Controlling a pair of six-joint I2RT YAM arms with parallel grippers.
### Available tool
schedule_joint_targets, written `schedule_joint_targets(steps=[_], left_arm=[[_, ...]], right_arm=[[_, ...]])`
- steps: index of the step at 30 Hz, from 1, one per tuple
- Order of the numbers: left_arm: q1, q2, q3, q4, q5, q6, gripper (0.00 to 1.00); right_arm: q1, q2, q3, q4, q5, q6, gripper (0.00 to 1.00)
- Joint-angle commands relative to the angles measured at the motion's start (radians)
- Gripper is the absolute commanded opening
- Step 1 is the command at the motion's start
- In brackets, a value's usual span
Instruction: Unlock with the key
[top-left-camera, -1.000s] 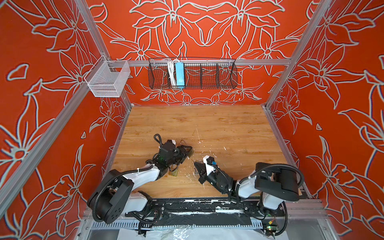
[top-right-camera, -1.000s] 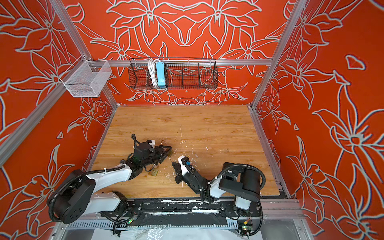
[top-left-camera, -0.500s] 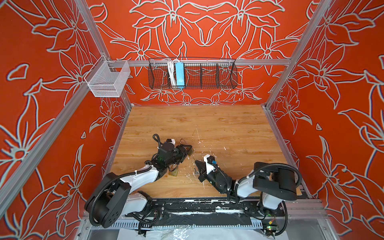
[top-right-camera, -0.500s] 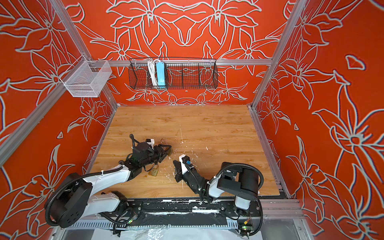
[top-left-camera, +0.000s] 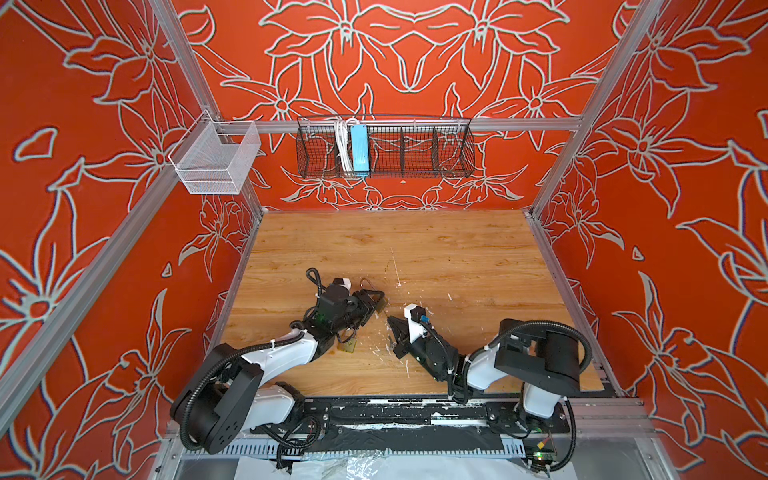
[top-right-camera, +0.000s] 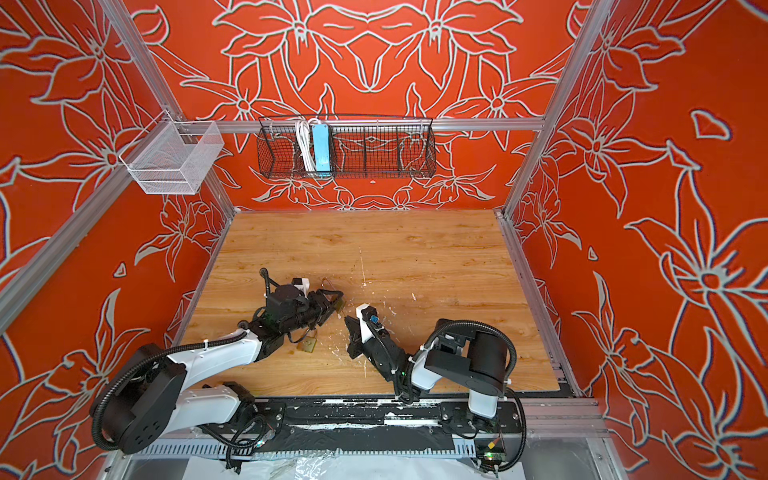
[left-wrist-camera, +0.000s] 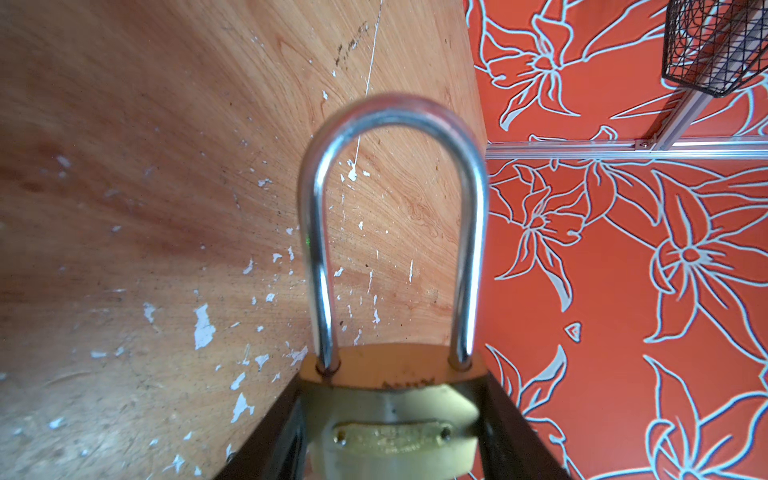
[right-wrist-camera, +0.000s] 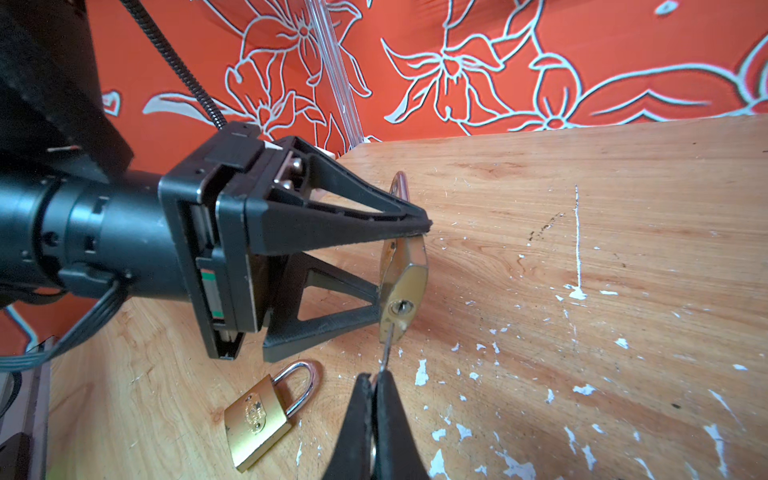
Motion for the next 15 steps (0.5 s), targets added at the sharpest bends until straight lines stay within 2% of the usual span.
schedule_joint_targets(steps=[1,15], left_arm=[[0.005,-0.006,0.016,0.08,0.012,0.01,0.0],[0.005,-0.016,0.02,0.048,-0.019,0.039,0.0]], right_arm=[[-0.008,0.015,0.024,0.021,-0.007,0.02,0.0],[-0.007,-0.019,-0.055,0.023,-0.029,0.077,0.0]])
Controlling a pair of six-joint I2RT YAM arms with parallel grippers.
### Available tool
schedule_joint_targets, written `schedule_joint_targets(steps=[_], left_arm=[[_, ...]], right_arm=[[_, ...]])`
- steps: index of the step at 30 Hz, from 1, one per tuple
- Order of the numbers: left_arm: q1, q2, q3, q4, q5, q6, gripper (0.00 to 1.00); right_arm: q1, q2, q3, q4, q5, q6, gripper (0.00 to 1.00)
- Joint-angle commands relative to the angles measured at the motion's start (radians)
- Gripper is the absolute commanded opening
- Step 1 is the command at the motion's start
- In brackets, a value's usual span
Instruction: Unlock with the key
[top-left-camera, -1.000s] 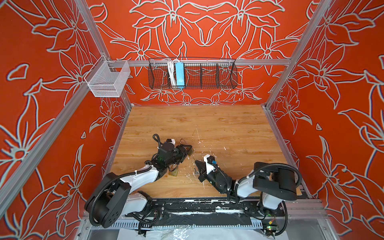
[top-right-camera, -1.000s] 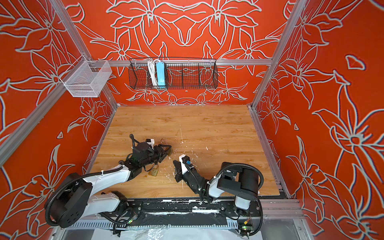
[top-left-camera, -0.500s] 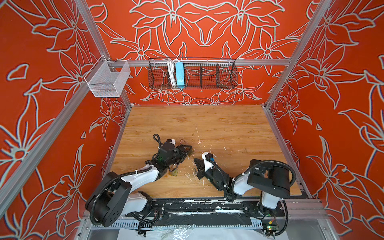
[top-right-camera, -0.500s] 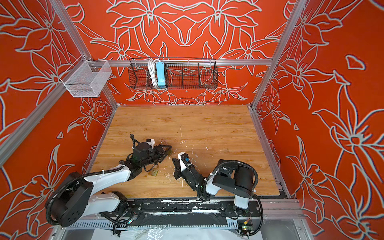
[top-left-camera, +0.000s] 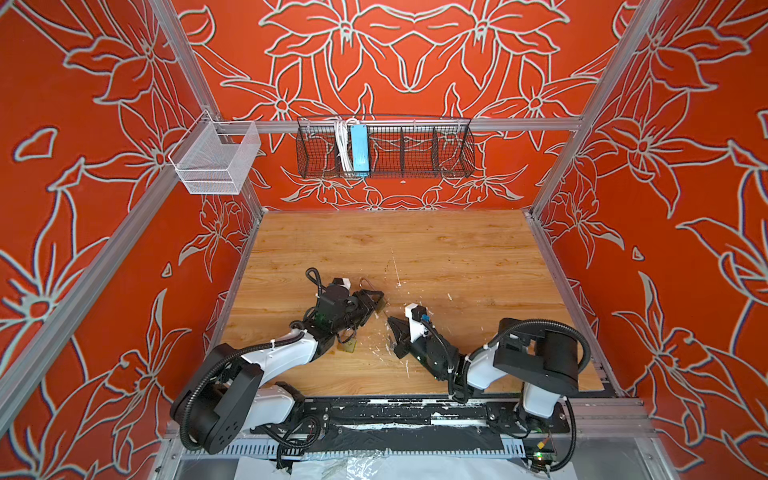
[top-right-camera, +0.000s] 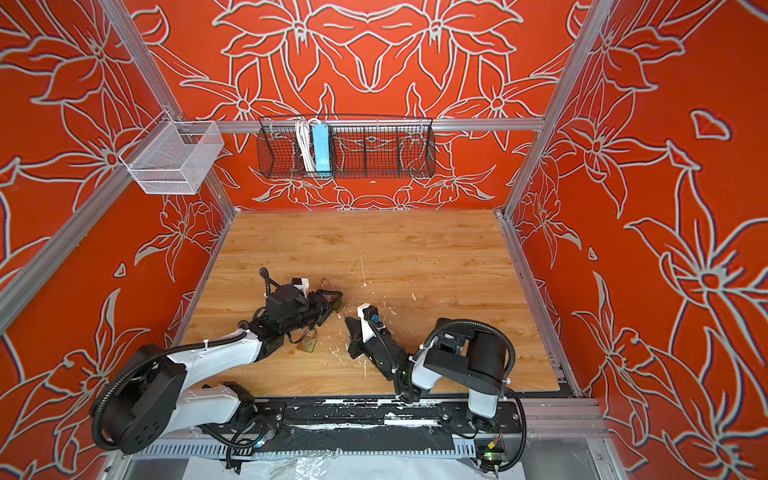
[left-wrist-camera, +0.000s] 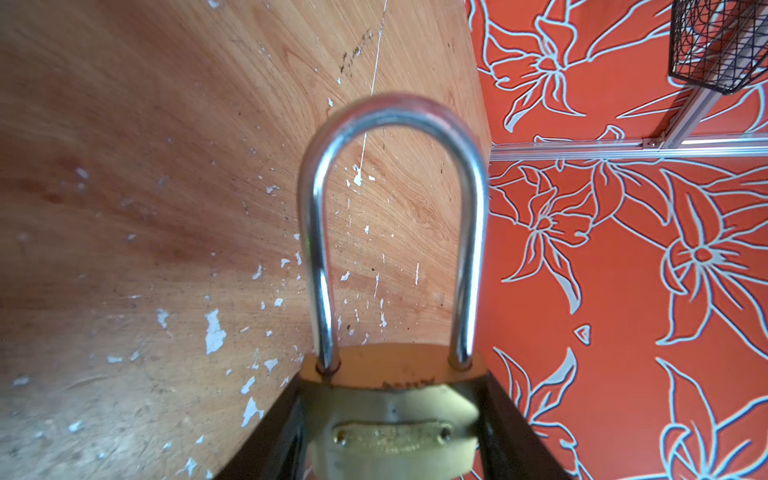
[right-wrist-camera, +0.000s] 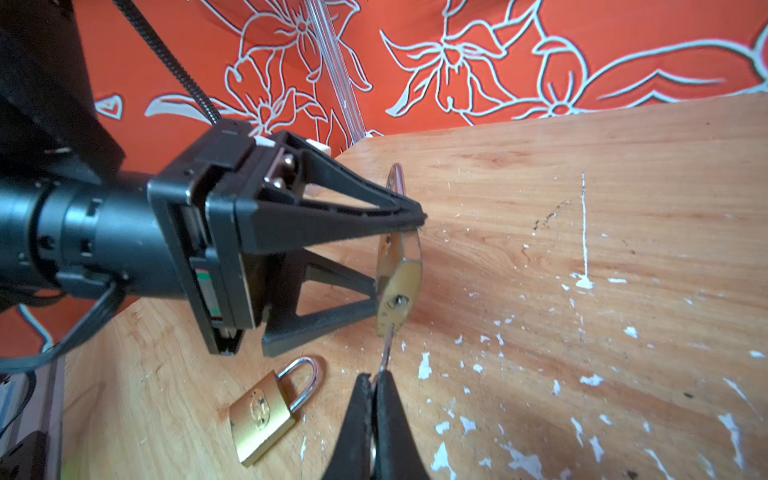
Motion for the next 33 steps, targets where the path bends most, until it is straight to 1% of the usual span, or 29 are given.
schedule_joint_targets(steps=[1,9,12,16,22,33], left_arm=[[0.005,-0.019,0.02,0.058,-0.005,0.015,0.0],[0.005,-0.05,0.02,0.03,-0.034,0.041,0.0],[0.005,-0.049,0.02,0.036,-0.025,0.039,0.0],[0.005,-0.034,0.02,0.053,-0.01,0.029,0.0],[0.005,-0.004,0.005,0.107,0.028,-0.039,0.0],[0.005,0.005,0.003,0.115,0.038,-0.054,0.0]], right_arm=[[-0.001,-0.027,-0.038,0.02,-0.004,0.035,0.0],[0.0,-0.097,-0.074,0.02,-0.009,0.011,0.0],[-0.002,-0.102,-0.074,0.019,-0.015,0.006,0.0],[-0.001,-0.096,-0.075,0.02,-0.013,0.008,0.0],[-0.002,-0.075,-0.042,0.02,-0.019,-0.013,0.0],[-0.002,-0.023,0.018,0.02,-0.013,-0.006,0.0]])
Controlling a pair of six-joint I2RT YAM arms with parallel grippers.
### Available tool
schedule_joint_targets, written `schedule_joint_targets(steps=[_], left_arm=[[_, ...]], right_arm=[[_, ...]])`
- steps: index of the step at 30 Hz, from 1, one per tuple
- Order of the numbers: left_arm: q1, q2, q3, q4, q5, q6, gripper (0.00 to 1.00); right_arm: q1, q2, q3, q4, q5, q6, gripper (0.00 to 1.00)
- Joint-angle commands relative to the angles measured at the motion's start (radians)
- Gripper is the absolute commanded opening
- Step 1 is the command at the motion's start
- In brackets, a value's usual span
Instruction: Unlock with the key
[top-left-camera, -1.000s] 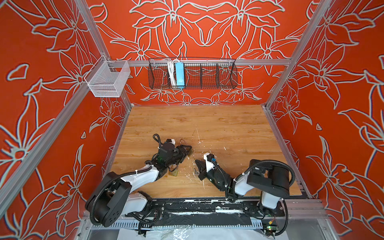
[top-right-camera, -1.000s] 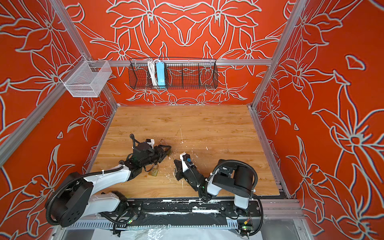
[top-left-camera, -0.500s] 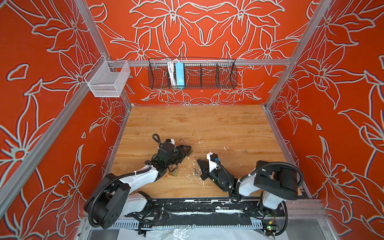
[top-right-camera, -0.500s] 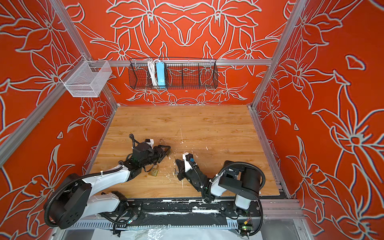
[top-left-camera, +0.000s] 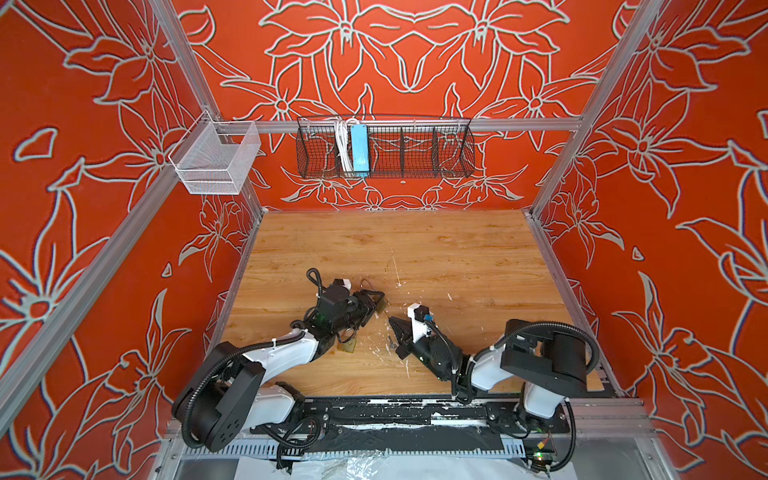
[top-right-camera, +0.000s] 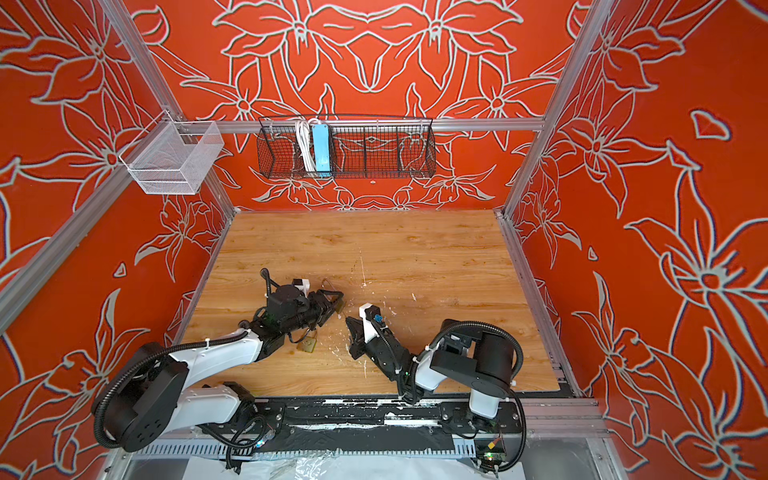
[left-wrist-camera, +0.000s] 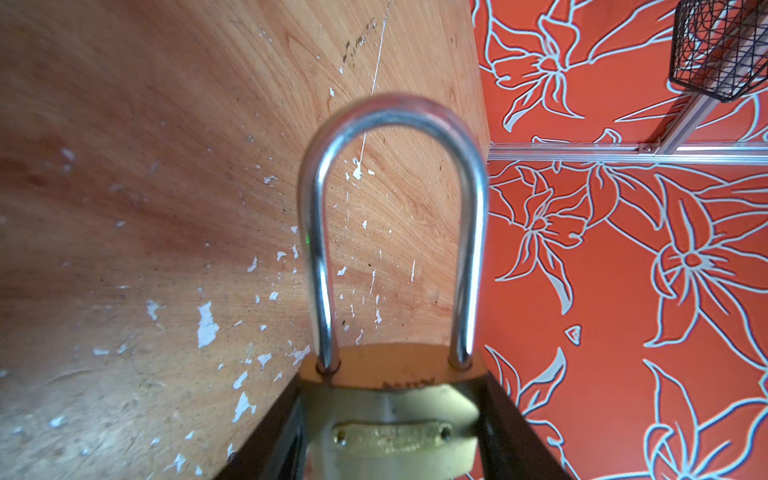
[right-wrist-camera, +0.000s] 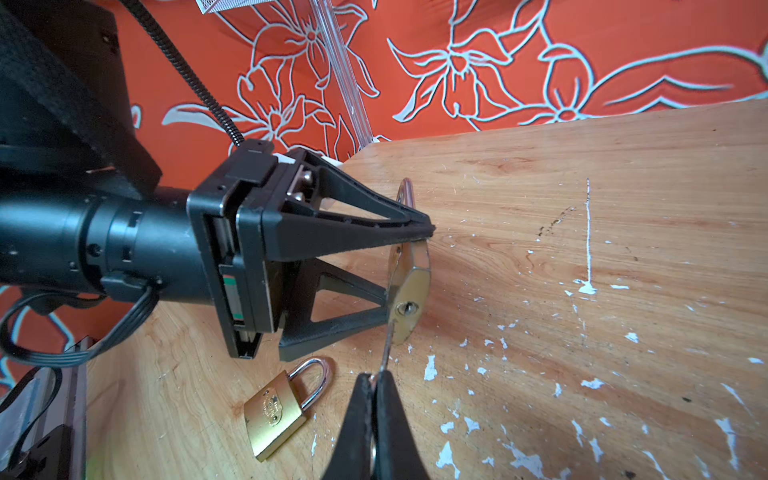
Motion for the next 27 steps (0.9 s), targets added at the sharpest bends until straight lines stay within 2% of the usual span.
schedule_joint_targets(steps=[1,20,27], left_arm=[[0.005,-0.01,0.003,0.097,0.018,-0.008,0.0],[0.005,-0.005,0.005,0.099,0.02,-0.001,0.0],[0.005,-0.002,0.005,0.098,0.02,0.001,0.0]], right_arm=[[-0.002,0.016,0.024,0.021,0.009,0.001,0.0],[-0.016,0.047,0.049,0.02,0.08,0.019,0.0],[-0.025,0.054,0.069,0.02,0.058,0.028,0.0]])
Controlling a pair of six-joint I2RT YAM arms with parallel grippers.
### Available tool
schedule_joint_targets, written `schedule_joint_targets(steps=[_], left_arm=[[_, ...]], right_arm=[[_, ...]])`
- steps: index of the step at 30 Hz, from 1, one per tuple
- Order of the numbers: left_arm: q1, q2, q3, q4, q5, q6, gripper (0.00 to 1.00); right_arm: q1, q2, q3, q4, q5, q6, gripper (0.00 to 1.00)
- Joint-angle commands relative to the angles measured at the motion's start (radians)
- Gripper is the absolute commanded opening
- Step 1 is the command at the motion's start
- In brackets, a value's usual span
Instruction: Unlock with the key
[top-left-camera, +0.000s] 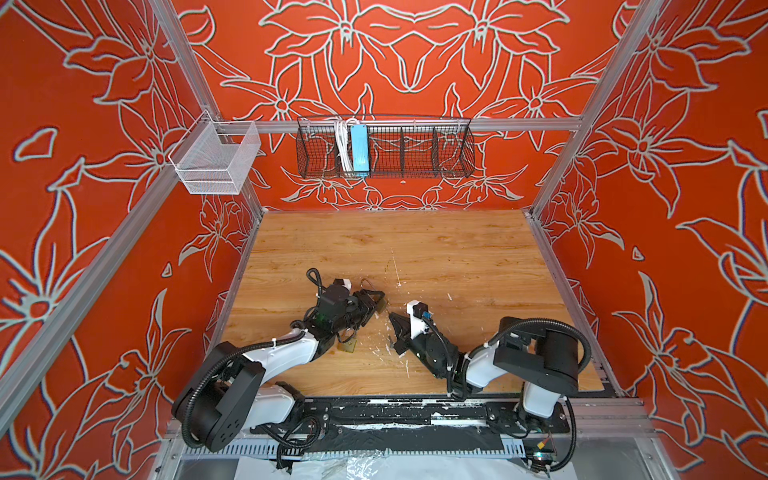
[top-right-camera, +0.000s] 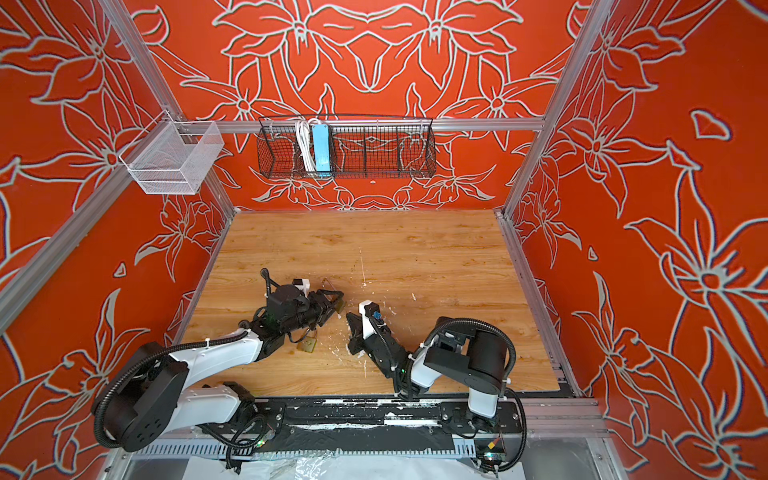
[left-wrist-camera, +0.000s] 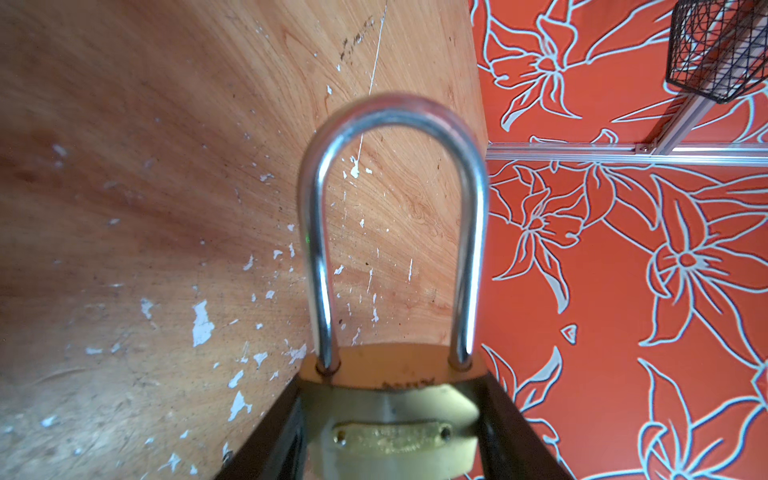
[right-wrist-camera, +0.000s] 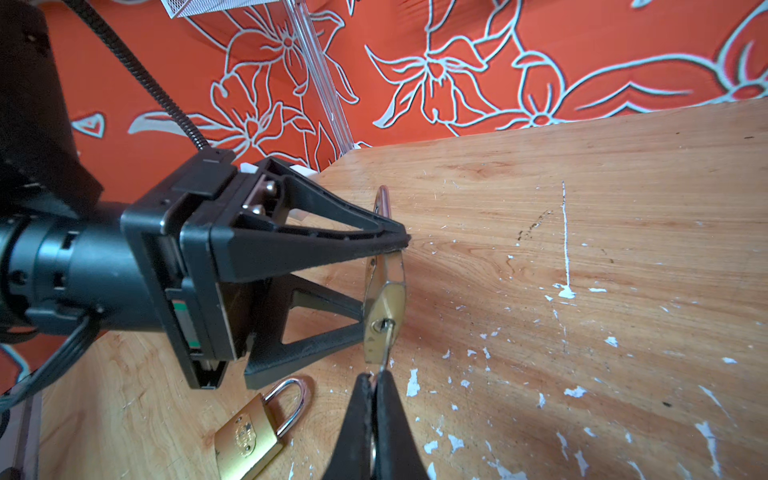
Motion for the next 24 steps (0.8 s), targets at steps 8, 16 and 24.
schedule_joint_targets(steps=[8,16,24], left_arm=[[0.004,-0.002,0.005,0.093,0.015,0.008,0.0],[0.004,-0.005,0.005,0.094,0.015,0.013,0.0],[0.004,0.022,0.003,0.129,0.036,0.013,0.0]], right_arm=[[-0.009,0.032,0.05,0.022,-0.007,0.037,0.0],[-0.008,0.039,0.047,0.022,0.065,0.093,0.0],[-0.009,0.065,0.053,0.023,0.077,0.165,0.0]])
